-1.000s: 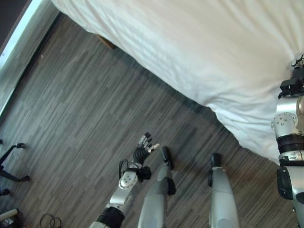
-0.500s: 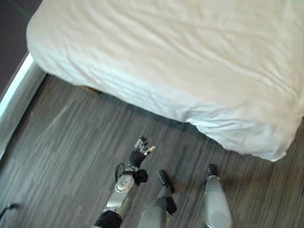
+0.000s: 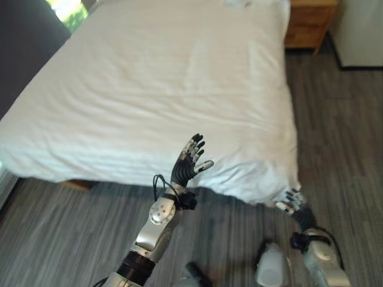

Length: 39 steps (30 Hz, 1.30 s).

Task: Making the bed.

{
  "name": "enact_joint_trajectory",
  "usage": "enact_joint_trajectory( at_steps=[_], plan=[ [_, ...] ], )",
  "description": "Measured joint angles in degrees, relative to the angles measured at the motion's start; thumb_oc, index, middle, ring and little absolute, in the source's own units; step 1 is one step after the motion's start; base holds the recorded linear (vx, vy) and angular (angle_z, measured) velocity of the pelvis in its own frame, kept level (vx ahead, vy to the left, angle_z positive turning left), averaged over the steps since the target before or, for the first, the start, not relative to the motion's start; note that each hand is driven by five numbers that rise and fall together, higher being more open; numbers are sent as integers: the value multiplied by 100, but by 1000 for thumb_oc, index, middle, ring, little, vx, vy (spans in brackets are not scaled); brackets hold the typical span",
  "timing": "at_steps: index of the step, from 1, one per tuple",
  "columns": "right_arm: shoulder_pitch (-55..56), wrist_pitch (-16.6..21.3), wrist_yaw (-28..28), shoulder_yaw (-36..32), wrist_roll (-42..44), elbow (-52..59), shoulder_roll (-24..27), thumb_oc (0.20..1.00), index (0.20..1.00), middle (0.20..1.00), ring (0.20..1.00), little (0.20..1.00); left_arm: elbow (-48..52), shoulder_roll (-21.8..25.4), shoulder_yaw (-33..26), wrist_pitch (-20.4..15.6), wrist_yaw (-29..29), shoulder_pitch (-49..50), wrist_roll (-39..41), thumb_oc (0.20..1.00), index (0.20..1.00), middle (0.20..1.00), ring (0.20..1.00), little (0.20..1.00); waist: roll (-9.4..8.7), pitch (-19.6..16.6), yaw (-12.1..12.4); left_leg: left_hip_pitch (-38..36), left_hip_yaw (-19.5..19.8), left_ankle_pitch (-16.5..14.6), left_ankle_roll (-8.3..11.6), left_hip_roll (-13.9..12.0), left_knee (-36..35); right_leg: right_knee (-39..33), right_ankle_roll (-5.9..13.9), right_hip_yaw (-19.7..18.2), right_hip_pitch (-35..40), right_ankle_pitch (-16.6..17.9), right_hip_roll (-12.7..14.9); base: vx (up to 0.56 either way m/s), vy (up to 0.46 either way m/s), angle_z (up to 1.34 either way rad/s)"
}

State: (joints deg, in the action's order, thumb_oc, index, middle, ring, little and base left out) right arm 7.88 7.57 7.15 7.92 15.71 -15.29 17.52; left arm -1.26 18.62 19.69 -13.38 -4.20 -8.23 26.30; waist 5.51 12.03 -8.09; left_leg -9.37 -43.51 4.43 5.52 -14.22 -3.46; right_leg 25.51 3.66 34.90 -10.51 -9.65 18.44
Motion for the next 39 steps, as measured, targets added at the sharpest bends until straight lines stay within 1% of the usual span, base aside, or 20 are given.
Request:
enact_joint_trajectory(
  at_steps=[6, 9, 10, 11, 12, 13, 14, 16, 19, 21, 24, 27, 28, 29, 32, 34, 36, 37, 38, 39],
  plan=[
    [-445, -110, -15, 403, -813, 113, 563, 1000, 1000, 1000, 1000, 1000, -221, -40, -31, 24, -61, 170, 7, 1000, 1000, 1000, 1000, 1000, -72, -296, 385, -326, -161, 264, -85, -845, 1575, -48, -357, -1066, -177, -247, -825, 90, -390, -127],
    [-540, -115, 16, 539, -1143, 239, 731, 1000, 1000, 1000, 1000, 1000, -278, -87, 47, 12, -207, 271, 51, 1000, 1000, 1000, 1000, 1000, -148, -319, 368, -375, 217, 307, 347, -1254, 2388, -478, -608, -1734, 183, -28, -1306, 63, -232, -127],
    [-541, -114, 30, 619, -1218, 362, 903, 1000, 1000, 1000, 1000, 1000, -284, -117, 147, 7, -231, 244, 55, 1000, 1000, 1000, 1000, 1000, -178, -313, 351, -276, 630, 409, 278, -1088, 2457, -679, -685, -1919, 305, 52, -1407, 100, -339, -144],
    [-535, -123, 11, 709, -1412, 509, 1051, 1000, 1000, 1000, 1000, 1000, -244, -215, 221, -20, -288, 288, 101, 1000, 1000, 1000, 1000, 1000, -249, -298, 533, -116, 1411, 669, -208, -821, 2675, -813, -704, -2323, 366, 174, -1551, 62, -194, -141],
    [-527, -129, 1, 730, -1526, 579, 1055, 1000, 1000, 1000, 1000, 1000, -226, -275, 250, -39, -313, 325, 156, 1000, 1000, 1000, 1000, 1000, -344, -276, 537, -39, 1929, 484, -78, -666, 2834, -931, -746, -2686, 420, 204, -1647, 137, -191, -163],
    [-585, -126, 6, 774, -1605, 658, 1010, 1000, 1000, 1000, 1000, 1000, -224, -389, 306, -42, -401, 350, 222, 1000, 1000, 1000, 1000, 1000, -553, -205, 598, 142, 2940, 61, 66, -75, 2965, -1210, -741, -3077, 559, 419, -1593, 178, -139, -176],
    [-582, -119, 9, 811, -1726, 709, 971, 1000, 1000, 1000, 1000, 1000, -275, -476, 429, -44, -432, 285, 223, 1000, 1000, 1000, 1000, 1000, -728, -163, 660, 315, 3029, -61, 117, 233, 3051, -1581, -651, -3100, 727, 590, -1575, 186, -140, -151],
    [-502, -147, 109, 788, -1814, 740, 985, 1000, 1000, 1000, 1000, 1000, -413, -630, 655, -47, -474, -27, 232, 1000, 1000, 1000, 1000, 1000, -695, -124, 669, 761, 3464, -191, 87, 411, 3271, -1828, -753, -3275, 873, 612, -1664, 231, -71, -98],
    [-509, -179, 249, 790, -1959, 764, 949, 1000, 1000, 1000, 1000, 1000, -467, -753, 917, -58, -530, -354, 229, 1000, 1000, 1000, 1000, 1000, -798, -54, 729, 1363, 3041, -200, 88, 749, 2746, -2037, -835, -3521, 984, 625, -1580, 292, -17, -78],
    [-617, -196, 368, 825, -2039, 762, 963, 1000, 1000, 1000, 1000, 1000, -483, -807, 930, -65, -603, -447, 229, 1000, 1000, 1000, 1000, 1000, -634, -1, 851, 1651, 2644, -127, 4, 1006, 1660, -2248, -801, -3447, 1037, 800, -1480, 382, -11, -95],
    [-650, -238, 457, 884, -2187, 628, 962, 1000, 1000, 1000, 1000, 1000, -614, -944, 949, -106, -669, -496, 231, 1000, 1000, 1000, 1000, 1000, -219, -4, 956, 1838, 1840, 48, -112, 969, 844, -2461, -677, -3312, 1323, 682, -1656, 309, -2, -42],
    [-658, -296, 490, 917, -2252, 590, 944, 1000, 1000, 1000, 1000, 1000, -625, -967, 978, -103, -678, -537, 243, 1000, 1000, 1000, 1000, 1000, -162, 2, 939, 1502, 1173, 88, -164, 1120, 419, -2769, -482, -3235, 1729, 540, -1681, 438, 11, -4],
    [-659, -334, 493, 934, -2254, 612, 975, 1000, 1000, 1000, 1000, 1000, -575, -964, 988, -101, -689, -523, 265, 1000, 1000, 1000, 1000, 1000, -49, -59, 900, 1267, 1073, 196, -313, 1115, 162, -2757, -322, -3208, 1773, 553, -1730, 510, 5, -4],
    [-732, -346, 511, 956, -2264, 539, 917, 1000, 1000, 1000, 1000, 1000, -520, -964, 953, -115, -709, -474, 263, 1000, 1000, 1000, 1000, 1000, 42, -80, 880, 967, 1166, 76, -778, 1113, -137, -2645, -233, -3238, 1855, 342, -1827, 456, 18, -30],
    [-691, -381, 626, 1046, -2270, 556, 586, 1000, 1000, 1000, 1000, 1000, -447, -663, 991, -91, -807, -371, 281, 1000, 1000, 1000, 1000, 1000, -469, -61, 977, 674, 953, -381, -830, 1414, 30, -1537, 326, -2810, 1711, -380, -1310, 368, 22, -21],
    [-686, -385, 642, 1036, -2418, 560, 556, 1000, 1000, 1000, 1000, 1000, -420, -543, 1054, -15, -848, -474, 274, 1000, 1000, 1000, 1000, 1000, -531, -57, 838, 562, 975, -463, -1092, 1512, 89, -165, 898, -2601, 1187, -626, -1018, 328, 7, 28],
    [-666, -396, 653, 1021, -2474, 559, 541, 1000, 1000, 1000, 1000, 1000, -408, -469, 1145, 23, -900, -644, 261, 1000, 1000, 1000, 1000, 1000, -574, -50, 678, 363, 1153, -560, -1273, 1531, 90, 1090, 968, -2599, 816, -370, -888, 441, 52, 55],
    [-680, -394, 664, 959, -2474, 554, 546, 1000, 1000, 1000, 1000, 1000, -407, -500, 1183, 19, -935, -740, 254, 1000, 1000, 1000, 1000, 1000, -478, 4, 664, 108, 1412, -775, -1382, 1459, -60, 1986, 969, -2554, 470, 115, -870, 569, 46, 64],
    [-631, -401, 677, 876, -2474, 561, 490, 1000, 1000, 1000, 1000, 1000, -411, -491, 1257, 26, -940, -808, 249, 1000, 1000, 1000, 1000, 1000, -429, 33, 582, -84, 1553, -660, -1301, 1437, -176, 2449, 908, -2396, 291, 173, -773, 728, -26, 81],
    [-572, -406, 720, 777, -2472, 652, 509, 1000, 1000, 1000, 1000, 1000, -393, -558, 1300, 5, -935, -889, 210, 1000, 1000, 1000, 1000, 1000, -341, 52, 349, -166, 1889, -736, -1328, 1351, -176, 2217, 655, -2391, 102, -267, -748, 455, -59, 120]
  ],
)
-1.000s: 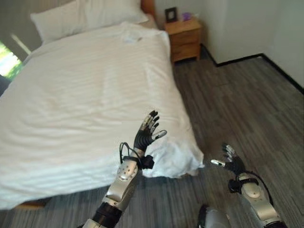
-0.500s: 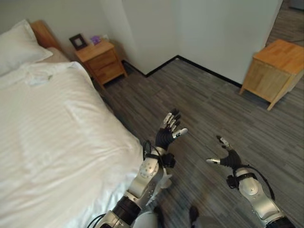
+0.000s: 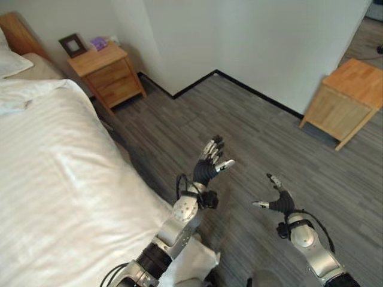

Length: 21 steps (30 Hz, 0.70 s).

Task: Making the bed.

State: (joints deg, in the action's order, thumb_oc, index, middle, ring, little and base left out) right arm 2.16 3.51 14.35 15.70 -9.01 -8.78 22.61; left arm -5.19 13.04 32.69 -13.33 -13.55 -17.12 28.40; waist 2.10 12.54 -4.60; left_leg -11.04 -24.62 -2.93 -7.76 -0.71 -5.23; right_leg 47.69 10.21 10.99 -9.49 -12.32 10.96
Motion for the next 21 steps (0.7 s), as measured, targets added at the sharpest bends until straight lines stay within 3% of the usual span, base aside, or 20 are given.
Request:
enact_joint_trajectory(
  at_steps=[1, 2, 3, 4, 5, 6, 7, 8, 9, 10, 11, 12, 13, 14, 16, 17, 20, 21],
  plan=[
    [-1, -1, 46, -46, 2, 53, 28, 1000, 1000, 1000, 1000, 1000, -21, -61, -10, 1, 5, -67, -1, 1000, 1000, 1000, 1000, 1000, 72, 43, -118, -7, 149, 29, 66, -64, 30, -403, -76, -52, -136, -150, 50, 449, -94, 143],
    [16, 6, 52, -120, 6, 106, 79, 1000, 1000, 1000, 1000, 1000, -29, -160, -36, 2, 21, -83, -3, 1000, 1000, 1000, 1000, 1000, 203, 83, -308, 9, 465, 27, 137, -222, 56, -1276, -155, -327, -243, -136, -46, 297, -71, 130],
    [44, 7, 63, -128, 11, 110, 131, 1000, 1000, 1000, 1000, 1000, -43, -218, -34, 2, 24, -73, -5, 1000, 1000, 1000, 1000, 1000, 235, 101, -388, -3, 623, -11, 96, -305, 71, -1887, -181, -499, -389, -9, -47, 467, -104, 99],
    [42, 9, 54, -130, 12, 91, 166, 1000, 1000, 1000, 1000, 1000, -69, -230, -43, -22, 27, -36, -4, 1000, 1000, 1000, 1000, 1000, 287, 105, -356, -4, 790, -167, 259, -449, 80, -2501, -168, -927, -539, 164, -199, 475, -99, 92],
    [118, -18, 57, -164, 19, 118, 131, 1000, 1000, 1000, 1000, 1000, -85, -188, -15, -4, 40, 2, -3, 1000, 1000, 1000, 1000, 1000, 236, 71, -441, 35, 962, -185, 515, -529, 121, -3426, -11, -1173, -416, 489, -185, 654, -121, 100],
    [279, -29, 50, -135, 24, 106, 21, 1000, 1000, 1000, 1000, 1000, -77, -18, -1, 4, 61, 71, -3, 1000, 1000, 1000, 1000, 1000, -242, -64, -453, -279, 1146, -125, 813, -386, -27, -4393, 97, -1173, -192, 852, 93, 639, -122, 110],
    [305, -31, 28, -144, 21, -30, 44, 1000, 1000, 1000, 1000, 1000, -265, -77, -110, -30, 95, 176, -3, 1000, 1000, 1000, 1000, 1000, -220, -71, -479, -395, 1288, -229, 1236, -536, -55, -4245, 244, -1087, -69, 1381, 61, 495, -84, 93],
    [313, -73, 21, -209, 13, -183, 32, 1000, 1000, 1000, 1000, 1000, -459, -222, -137, 37, 92, 296, 7, 1000, 1000, 1000, 1000, 1000, -126, -141, -559, -376, 1288, -374, 1380, -676, 171, -4049, 262, -773, -89, 1367, 27, 468, -123, 62],
    [260, -165, 21, -279, 10, -219, 136, 1000, 1000, 1000, 1000, 1000, -464, -285, -144, 69, 103, 435, 5, 1000, 1000, 1000, 1000, 1000, -34, -158, -597, -102, 1245, -547, 1355, -551, 880, -3966, 209, -603, -79, 1387, 43, 305, -88, 46],
    [251, -169, 13, -290, 2, -217, 195, 1000, 1000, 1000, 1000, 1000, -452, -310, -152, 75, 129, 475, 3, 1000, 1000, 1000, 1000, 1000, 49, -171, -621, -67, 1242, -627, 1357, -481, 1087, -3959, 153, -507, -59, 1355, 25, 445, -145, 48],
    [308, -211, 4, -395, -4, -217, 297, 1000, 1000, 1000, 1000, 1000, -463, -407, -159, 117, 201, 483, 3, 1000, 1000, 1000, 1000, 1000, 106, -155, -715, 52, 1263, -790, 1362, -409, 1406, -3856, 3, -169, 81, 1333, 14, 322, -117, 83],
    [410, -221, 1, -391, -6, -196, 311, 1000, 1000, 1000, 1000, 1000, -463, -465, -159, 143, 267, 446, 3, 1000, 1000, 1000, 1000, 1000, 127, -157, -831, -26, 1260, -771, 1333, -408, 1273, -3849, -342, 149, 283, 1346, -56, 482, -184, 97],
    [476, -220, 0, -385, -7, -134, 314, 1000, 1000, 1000, 1000, 1000, -434, -487, -161, 133, 284, 426, 2, 1000, 1000, 1000, 1000, 1000, 142, -163, -823, -118, 1268, -746, 1307, -393, 1046, -3792, -498, 256, 327, 1293, -141, 450, -188, 67],
    [485, -190, 1, -351, -12, -101, 316, 1000, 1000, 1000, 1000, 1000, -390, -493, -220, 127, 304, 429, 0, 1000, 1000, 1000, 1000, 1000, 195, -138, -748, -203, 1203, -711, 1227, -393, 921, -3529, -503, 290, 322, 1037, -206, 403, -196, 55],
    [537, -196, -54, -352, -10, -30, 291, 1000, 1000, 1000, 1000, 1000, -454, -481, -195, 151, 321, 430, 2, 1000, 1000, 1000, 1000, 1000, 122, -80, -797, -228, 1431, -637, 1205, -502, 919, -3203, -643, 572, 373, 791, -197, 273, -175, 60],
    [439, -193, -65, -337, 1, -111, 256, 1000, 1000, 1000, 1000, 1000, -474, -425, -218, 153, 350, 431, 5, 1000, 1000, 1000, 1000, 1000, 72, -31, -695, 24, 1455, -615, 1357, -539, 1411, -3245, -571, 633, 413, 638, -174, 202, -161, 35],
    [266, -193, -101, -364, 29, -113, 209, 1000, 1000, 1000, 1000, 1000, -499, -352, -245, 183, 365, 424, 22, 1000, 1000, 1000, 1000, 1000, -51, 108, -660, 770, 1322, -404, 1695, -708, 2937, -3545, -771, 741, 664, 707, -92, 266, -232, 19],
    [215, -193, -105, -371, 38, -112, 210, 1000, 1000, 1000, 1000, 1000, -504, -346, -323, 190, 366, 450, 26, 1000, 1000, 1000, 1000, 1000, -36, 118, -540, 983, 1177, -147, 1734, -800, 3452, -3589, -806, 714, 759, 624, -164, 308, -186, -3]
  ],
)
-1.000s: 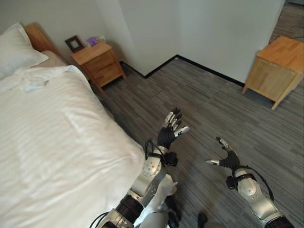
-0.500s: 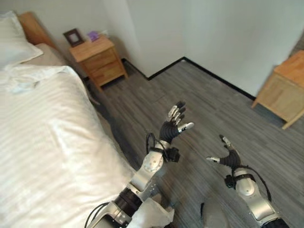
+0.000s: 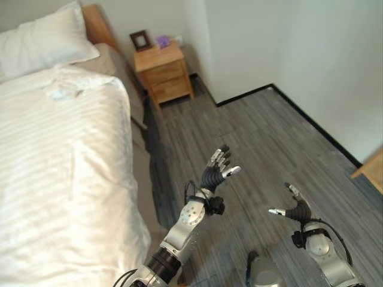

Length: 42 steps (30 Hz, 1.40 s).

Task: Making the bed.

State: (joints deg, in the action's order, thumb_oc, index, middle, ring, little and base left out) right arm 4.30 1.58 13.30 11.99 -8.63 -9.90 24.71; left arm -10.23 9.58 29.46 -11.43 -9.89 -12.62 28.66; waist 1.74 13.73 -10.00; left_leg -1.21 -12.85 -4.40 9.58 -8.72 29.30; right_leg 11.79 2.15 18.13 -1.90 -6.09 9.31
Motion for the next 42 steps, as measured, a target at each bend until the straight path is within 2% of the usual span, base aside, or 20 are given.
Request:
enact_joint_trajectory(
  at_steps=[2, 4, 8, 10, 12, 15, 17, 18, 20, 24, 27, 28, 29, 30, 33, 34, 35, 37, 40, 42],
  plan=[
    [-57, 0, 5, 30, 9, 26, -21, 1000, 1000, 1000, 1000, 1000, 14, -17, -68, 9, -12, -16, 5, 1000, 1000, 1000, 1000, 1000, -184, 104, 226, 461, -131, 510, 64, -129, 1205, -271, -132, -150, 330, 127, 36, 308, -54, -32],
    [-87, -12, 2, 41, 10, 12, -52, 1000, 1000, 1000, 1000, 1000, 35, -56, -65, 11, 17, -20, 7, 1000, 1000, 1000, 1000, 1000, -267, 137, 257, 654, -521, 504, 65, -157, 1061, -521, -202, -189, 558, 129, 42, 459, 109, -18],
    [-34, 3, -32, 273, 10, -20, -99, 1000, 1000, 1000, 1000, 1000, 28, 0, -128, 24, 11, 195, -8, 1000, 1000, 1000, 1000, 1000, -156, 113, 469, 799, -754, 615, -161, -20, -1386, -1077, -56, -293, 866, 202, -367, 567, 235, -27],
    [2, 5, -39, 287, 9, -87, -99, 1000, 1000, 1000, 1000, 1000, -6, 14, -193, 24, -11, 286, -14, 1000, 1000, 1000, 1000, 1000, -8, 104, 554, 831, -781, 854, -346, -137, -2550, -1318, -96, -281, 1027, 316, -621, 507, 164, -16],
    [65, -14, -14, 307, 9, -185, -104, 1000, 1000, 1000, 1000, 1000, -157, 9, -305, 34, -69, 351, -31, 1000, 1000, 1000, 1000, 1000, 17, 106, 556, 988, -1249, 965, -382, -348, -3257, -1542, -83, -166, 1305, 269, -686, 545, 188, 17],
    [49, -11, -4, 291, 9, -21, -90, 1000, 1000, 1000, 1000, 1000, -165, 42, -597, 46, -181, 601, -108, 1000, 1000, 1000, 1000, 1000, -9, 116, 575, 1091, -2189, 1010, -441, -755, -3170, -1588, 129, -149, 1662, 77, -525, 678, 165, 3],
    [148, -14, 2, 240, 0, 241, -95, 1000, 1000, 1000, 1000, 1000, -109, 92, -705, 53, -293, 916, -252, 1000, 1000, 1000, 1000, 1000, -17, 44, 584, 888, -2332, 1019, -444, -736, -3135, -1757, 376, -178, 2122, -93, -380, 621, 94, -3],
    [127, -9, 21, 258, -12, 298, -109, 1000, 1000, 1000, 1000, 1000, -79, 149, -787, 80, -349, 1091, -255, 1000, 1000, 1000, 1000, 1000, -77, -110, 652, 845, -2346, 1573, -738, -663, -3089, -1672, 587, -234, 2155, -233, -187, 565, 107, -35],
    [108, -16, 25, 312, -34, 502, -347, 1000, 1000, 1000, 1000, 1000, 26, 413, -922, 108, -390, 1213, -255, 1000, 1000, 1000, 1000, 1000, -420, -275, 893, 789, -2510, 1546, -1020, -233, -2954, -1608, 781, -263, 2141, -199, 281, 417, 133, -16],
    [101, -4, 80, 388, -229, 1055, -367, 1000, 1000, 1000, 1000, 1000, 47, 593, -891, 293, -404, 1022, -262, 1000, 1000, 1000, 1000, 1000, -559, -271, 840, 638, -2047, 1372, -1365, 331, -3019, 83, 867, -324, 1826, -149, 718, 332, 177, 89],
    [-149, 37, 157, 344, -461, 1184, -317, 1000, 1000, 1000, 1000, 1000, 158, 710, -760, 286, -362, 966, -315, 1000, 1000, 1000, 1000, 1000, -560, -300, 903, 150, -1519, 1021, -1525, 760, -3334, 2336, 1237, -1242, 1126, 131, 831, 540, 179, 94],
    [-237, 44, 159, 255, -516, 1219, -299, 1000, 1000, 1000, 1000, 1000, 141, 738, -728, 281, -392, 864, -353, 1000, 1000, 1000, 1000, 1000, -507, -248, 843, 151, -1298, 1039, -1501, 747, -3307, 2840, 1205, -1526, 815, -77, 550, 718, 132, 157],
    [-314, 46, 177, -29, -605, 1456, -146, 1000, 1000, 1000, 1000, 1000, 87, 738, -523, 308, -388, 557, -451, 1000, 1000, 1000, 1000, 1000, -163, -24, 527, 145, -727, 1080, -1553, 597, -3387, 3234, 848, -1654, 305, -837, -223, 538, 0, 149],
    [-312, 48, 211, -122, -694, 1563, -21, 1000, 1000, 1000, 1000, 1000, 144, 686, -455, 318, -340, 511, -502, 1000, 1000, 1000, 1000, 1000, -61, 30, 417, 47, -698, 1110, -1605, 579, -3473, 3038, 825, -1477, -2, -1003, -339, 529, -53, 123],
    [-289, 45, 261, -200, -718, 1605, 27, 1000, 1000, 1000, 1000, 1000, 266, 502, -542, 315, -276, 620, -522, 1000, 1000, 1000, 1000, 1000, 8, 62, 90, -30, -544, 869, -1597, 487, -3427, 1585, 303, -1627, -1021, -1022, -423, 598, -129, 65],
    [-162, 32, 257, -224, -715, 1593, 7, 1000, 1000, 1000, 1000, 1000, 257, 474, -532, 313, -244, 610, -522, 1000, 1000, 1000, 1000, 1000, -47, 67, -20, -88, -524, 791, -1589, 467, -3502, 1007, 326, -1775, -1112, -934, -413, 578, -181, 131],
    [-37, 27, 240, -241, -712, 1490, -143, 1000, 1000, 1000, 1000, 1000, 243, 488, -520, 314, -208, 614, -522, 1000, 1000, 1000, 1000, 1000, -350, 42, -158, -97, -554, 646, -1510, 614, -3079, 611, 458, -1613, -1085, -419, -99, 538, -176, 100],
    [-46, -36, 153, -218, -709, 1173, -197, 1000, 1000, 1000, 1000, 1000, 72, 348, -557, 322, -213, 715, -521, 1000, 1000, 1000, 1000, 1000, -381, 16, -42, 5, -738, -251, -943, 366, -1274, 591, 637, -1007, -982, -143, 81, 557, -189, -3],
    [34, -35, 86, -135, -722, 1211, -44, 1000, 1000, 1000, 1000, 1000, 23, 289, -857, 317, -145, 799, -523, 1000, 1000, 1000, 1000, 1000, 8, -134, -135, -1335, -989, -806, -502, 298, -2586, 1254, 384, 113, -1090, -327, 110, 625, -230, -44],
    [114, -54, 41, -106, -731, 1191, -19, 1000, 1000, 1000, 1000, 1000, -98, 284, -912, 323, -88, 688, -524, 1000, 1000, 1000, 1000, 1000, -128, -121, -204, -1644, -967, -759, -377, 360, -2990, 1685, 8, 238, -1103, -624, 201, 536, -217, 20]
  ],
)
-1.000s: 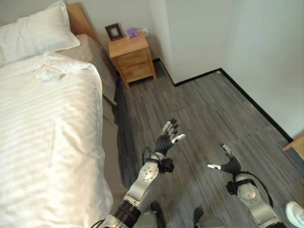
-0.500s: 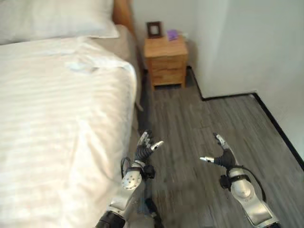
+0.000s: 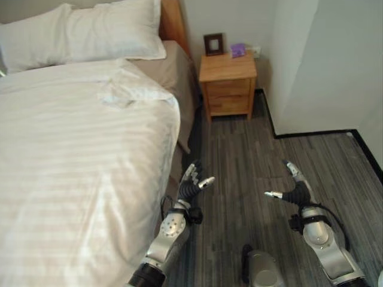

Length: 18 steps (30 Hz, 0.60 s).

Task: Making the bed.

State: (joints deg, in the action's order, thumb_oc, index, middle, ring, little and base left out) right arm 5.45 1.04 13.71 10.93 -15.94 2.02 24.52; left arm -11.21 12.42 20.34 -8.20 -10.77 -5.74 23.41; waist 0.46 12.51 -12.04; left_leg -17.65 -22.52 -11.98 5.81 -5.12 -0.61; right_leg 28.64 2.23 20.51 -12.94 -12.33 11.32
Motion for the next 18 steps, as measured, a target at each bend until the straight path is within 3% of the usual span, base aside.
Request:
enact_joint_trajectory(
  at_steps=[2, 3, 4, 5, 6, 7, 8, 10, 11, 14, 15, 16, 18],
  plan=[
    [143, -4, -41, 8, -2, -29, 75, 1000, 1000, 1000, 1000, 1000, -19, -2, 50, -5, 31, 4, -10, 1000, 1000, 1000, 1000, 1000, 43, -34, -46, -24, 140, 41, 32, -117, 80, 246, -51, 141, 54, -252, 17, 503, -309, 37],
    [166, -24, -54, 61, 12, -111, 41, 1000, 1000, 1000, 1000, 1000, -102, -1, 108, -2, 29, 4, -3, 1000, 1000, 1000, 1000, 1000, 39, -30, -17, 65, 153, 103, 174, -203, 446, 214, -160, 263, 146, -301, 47, 428, -362, 18],
    [124, -29, -61, 87, 26, -248, 15, 1000, 1000, 1000, 1000, 1000, -204, 16, 181, 1, 23, -17, 5, 1000, 1000, 1000, 1000, 1000, 5, -16, 7, 386, 198, 71, 211, -354, 1268, -24, -263, 274, 316, -219, 42, 398, -364, 1],
    [99, -28, -59, 87, 30, -283, 35, 1000, 1000, 1000, 1000, 1000, -225, 13, 198, 7, 23, -18, 11, 1000, 1000, 1000, 1000, 1000, 13, -13, 107, 640, 256, 142, 279, -404, 1819, -191, -199, 257, 439, -259, -33, 403, -324, -15],
    [80, -35, -58, 21, 38, -305, 56, 1000, 1000, 1000, 1000, 1000, -252, -1, 230, 8, 20, -9, 23, 1000, 1000, 1000, 1000, 1000, 21, 0, 206, 1031, 336, 446, 341, -602, 2865, -504, -328, 232, 690, -86, -137, 576, -188, -32],
    [19, -41, -46, 12, 80, -304, 65, 1000, 1000, 1000, 1000, 1000, -246, 6, 225, 7, 28, 6, 25, 1000, 1000, 1000, 1000, 1000, -60, 55, 295, 1459, 613, 1011, 383, -712, 3858, -869, -415, 115, 974, 109, -205, 478, -73, -66],
    [-80, -38, -48, 58, 100, -320, 72, 1000, 1000, 1000, 1000, 1000, -237, 8, 202, 1, 11, 104, 34, 1000, 1000, 1000, 1000, 1000, -179, 73, 456, 1637, 566, 1023, 374, -822, 4116, -1102, -420, -49, 1224, 122, -246, 474, 42, -74],
    [-179, -9, -40, 92, 117, -242, 61, 1000, 1000, 1000, 1000, 1000, -240, 18, 183, -4, 20, 186, 63, 1000, 1000, 1000, 1000, 1000, -188, 64, 513, 1863, 352, 1061, 317, -1059, 3949, -1507, -422, -71, 1597, 165, -334, 382, 87, -57],
    [-220, -1, -43, 102, 117, -239, 83, 1000, 1000, 1000, 1000, 1000, -242, 10, 183, -7, 22, 186, 65, 1000, 1000, 1000, 1000, 1000, -138, 43, 525, 2014, 253, 1102, 248, -1054, 3568, -1664, -368, -164, 1701, 122, -401, 297, 82, -32],
    [-59, 30, -54, 113, 121, -248, 152, 1000, 1000, 1000, 1000, 1000, -244, -78, 137, -48, 1, 298, 108, 1000, 1000, 1000, 1000, 1000, -33, 18, 716, 2375, 85, 1123, 216, -790, 1632, -2252, -369, -344, 1987, 342, -602, 487, 201, -38],
    [-74, 0, -65, 188, 122, -325, 167, 1000, 1000, 1000, 1000, 1000, -302, -98, 106, -83, -9, 329, 120, 1000, 1000, 1000, 1000, 1000, -50, 52, 830, 2284, 134, 1240, 93, -595, 729, -2398, -299, -381, 2087, 430, -608, 354, 116, -23],
    [-65, 13, -77, 232, 120, -342, 181, 1000, 1000, 1000, 1000, 1000, -316, -76, 108, -67, -17, 401, 128, 1000, 1000, 1000, 1000, 1000, -27, 49, 893, 2373, 64, 1375, -49, -539, 312, -2536, -242, -384, 2208, 471, -672, 327, 76, -33],
    [-59, 34, -81, 339, 114, -435, 146, 1000, 1000, 1000, 1000, 1000, -305, -99, 6, -75, -18, 539, 131, 1000, 1000, 1000, 1000, 1000, 80, 60, 983, 2679, 109, 1518, -88, -598, -285, -2823, -188, -363, 2479, 468, -854, 514, 36, -7]
  ],
)
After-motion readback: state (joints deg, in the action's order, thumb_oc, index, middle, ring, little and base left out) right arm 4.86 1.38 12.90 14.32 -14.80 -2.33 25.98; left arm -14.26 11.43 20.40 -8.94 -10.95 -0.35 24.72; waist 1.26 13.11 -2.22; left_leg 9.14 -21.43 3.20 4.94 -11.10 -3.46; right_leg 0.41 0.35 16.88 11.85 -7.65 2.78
